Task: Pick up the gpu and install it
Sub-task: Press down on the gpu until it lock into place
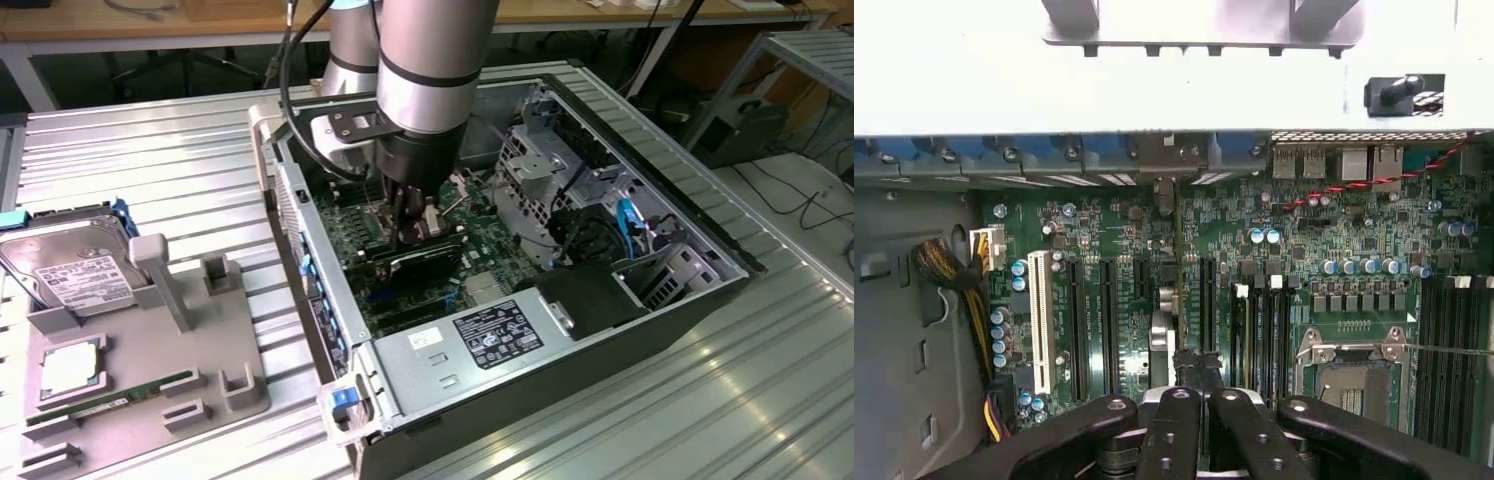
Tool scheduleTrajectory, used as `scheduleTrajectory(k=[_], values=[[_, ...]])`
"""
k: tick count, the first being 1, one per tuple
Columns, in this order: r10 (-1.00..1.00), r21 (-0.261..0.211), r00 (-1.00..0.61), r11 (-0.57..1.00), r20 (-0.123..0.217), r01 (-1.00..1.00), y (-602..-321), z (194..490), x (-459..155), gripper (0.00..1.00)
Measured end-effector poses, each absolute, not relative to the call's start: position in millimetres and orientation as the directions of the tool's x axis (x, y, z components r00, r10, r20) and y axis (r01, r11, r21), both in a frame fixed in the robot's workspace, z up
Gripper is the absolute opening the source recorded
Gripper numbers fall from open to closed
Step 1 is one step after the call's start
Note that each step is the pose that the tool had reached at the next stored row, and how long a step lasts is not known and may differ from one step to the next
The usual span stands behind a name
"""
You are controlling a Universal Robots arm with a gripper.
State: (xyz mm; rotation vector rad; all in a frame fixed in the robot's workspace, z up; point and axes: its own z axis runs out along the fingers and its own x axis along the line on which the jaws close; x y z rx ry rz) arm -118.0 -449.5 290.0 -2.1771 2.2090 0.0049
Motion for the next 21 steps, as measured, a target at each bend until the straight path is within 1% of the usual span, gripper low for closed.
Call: scheduleTrajectory(k=[3, 14, 21], values=[[-0.999, -0.013, -0.015, 0.015, -0.031, -1.0, -457.7, 289.6, -116.7, 0.11], [-0.999, -0.013, -0.015, 0.015, -0.031, -1.0, -453.4, 285.4, -118.3, 0.11], [-0.999, -0.008, -0.014, 0.014, -0.03, -1.0, -455.7, 284.3, -118.5, 0.11]])
